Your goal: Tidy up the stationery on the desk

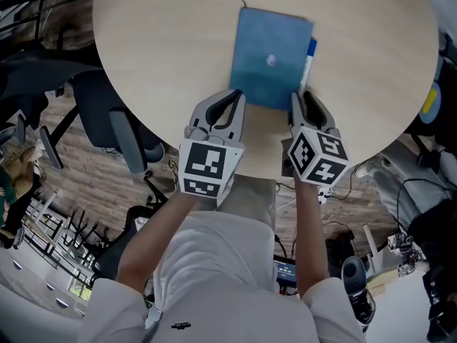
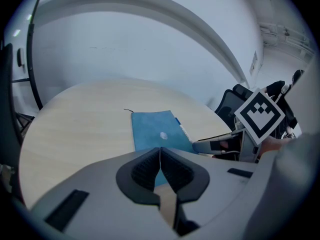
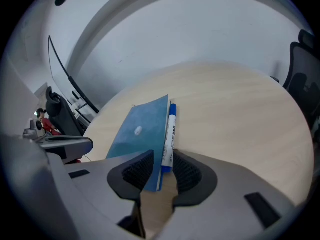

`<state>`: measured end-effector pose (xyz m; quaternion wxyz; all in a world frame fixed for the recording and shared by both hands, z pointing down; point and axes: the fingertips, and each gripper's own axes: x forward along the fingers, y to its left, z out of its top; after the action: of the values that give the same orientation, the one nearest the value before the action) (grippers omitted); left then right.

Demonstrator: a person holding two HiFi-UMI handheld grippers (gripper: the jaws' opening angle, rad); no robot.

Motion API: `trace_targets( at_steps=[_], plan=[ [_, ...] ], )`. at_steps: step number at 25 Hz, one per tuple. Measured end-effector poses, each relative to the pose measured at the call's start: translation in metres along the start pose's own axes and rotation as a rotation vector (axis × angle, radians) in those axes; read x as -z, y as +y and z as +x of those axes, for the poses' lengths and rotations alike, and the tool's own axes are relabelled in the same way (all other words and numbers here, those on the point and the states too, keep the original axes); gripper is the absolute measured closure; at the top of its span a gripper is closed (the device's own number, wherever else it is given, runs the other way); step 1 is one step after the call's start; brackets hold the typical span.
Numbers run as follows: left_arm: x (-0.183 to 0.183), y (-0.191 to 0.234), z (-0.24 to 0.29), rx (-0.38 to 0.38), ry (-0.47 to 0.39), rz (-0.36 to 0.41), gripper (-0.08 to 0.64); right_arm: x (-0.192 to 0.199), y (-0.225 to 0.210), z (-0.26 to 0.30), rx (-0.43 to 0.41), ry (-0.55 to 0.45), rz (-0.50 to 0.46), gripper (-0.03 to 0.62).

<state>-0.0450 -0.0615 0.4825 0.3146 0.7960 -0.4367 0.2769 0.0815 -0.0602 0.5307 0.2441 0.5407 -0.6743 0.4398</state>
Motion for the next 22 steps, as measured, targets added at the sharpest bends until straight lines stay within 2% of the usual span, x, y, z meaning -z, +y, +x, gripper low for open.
trace_targets(
  at_steps=[7,18,22],
  plan=[
    [-0.009,-0.005,-0.005,0.001,-0.019,0.009,0.537,-0.003,0.0,-0.013,0.015,-0.013,-0.025,0.471],
    [-0.039,-0.024,-0.046,0.017,-0.075,0.031,0.535,-0.031,0.022,-0.071,0.018,-0.121,-0.061,0.473],
    [-0.05,-0.031,-0.063,0.034,-0.1,0.05,0.537,-0.045,0.04,-0.091,0.02,-0.173,-0.089,0.502]
  ],
)
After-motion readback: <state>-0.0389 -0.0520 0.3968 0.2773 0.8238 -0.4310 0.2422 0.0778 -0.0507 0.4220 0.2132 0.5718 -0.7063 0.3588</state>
